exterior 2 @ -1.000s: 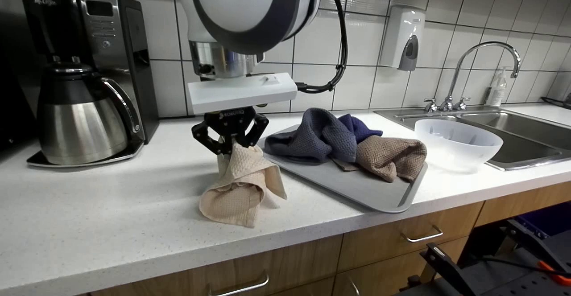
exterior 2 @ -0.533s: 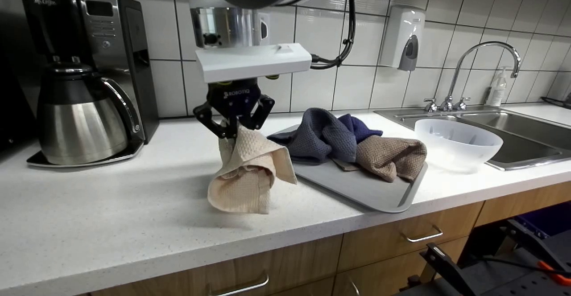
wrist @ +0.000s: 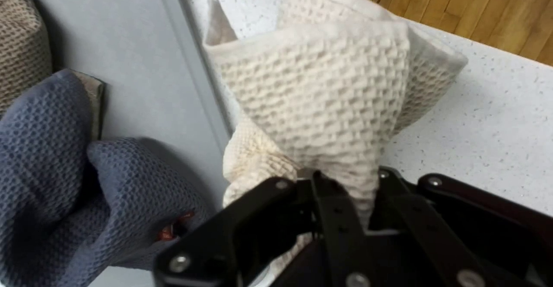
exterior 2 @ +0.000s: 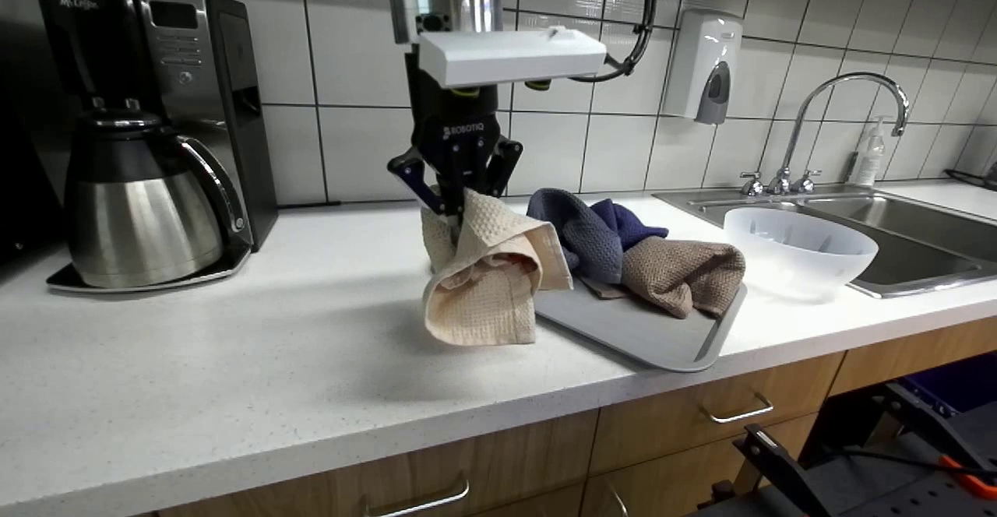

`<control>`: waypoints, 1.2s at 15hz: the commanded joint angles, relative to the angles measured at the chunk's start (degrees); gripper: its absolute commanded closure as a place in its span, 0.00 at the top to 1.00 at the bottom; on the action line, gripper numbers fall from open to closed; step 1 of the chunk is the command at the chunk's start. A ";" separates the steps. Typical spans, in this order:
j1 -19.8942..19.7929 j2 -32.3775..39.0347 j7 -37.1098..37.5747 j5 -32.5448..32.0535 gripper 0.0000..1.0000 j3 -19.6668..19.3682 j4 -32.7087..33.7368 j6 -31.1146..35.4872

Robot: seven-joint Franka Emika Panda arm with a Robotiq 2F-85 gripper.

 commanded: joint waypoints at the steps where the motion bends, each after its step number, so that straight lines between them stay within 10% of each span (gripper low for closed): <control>1: -3.84 -4.56 -6.75 3.29 0.03 1.21 -3.88 -1.24; 18: -14.32 -5.15 -24.45 3.62 0.03 -3.68 -9.86 1.99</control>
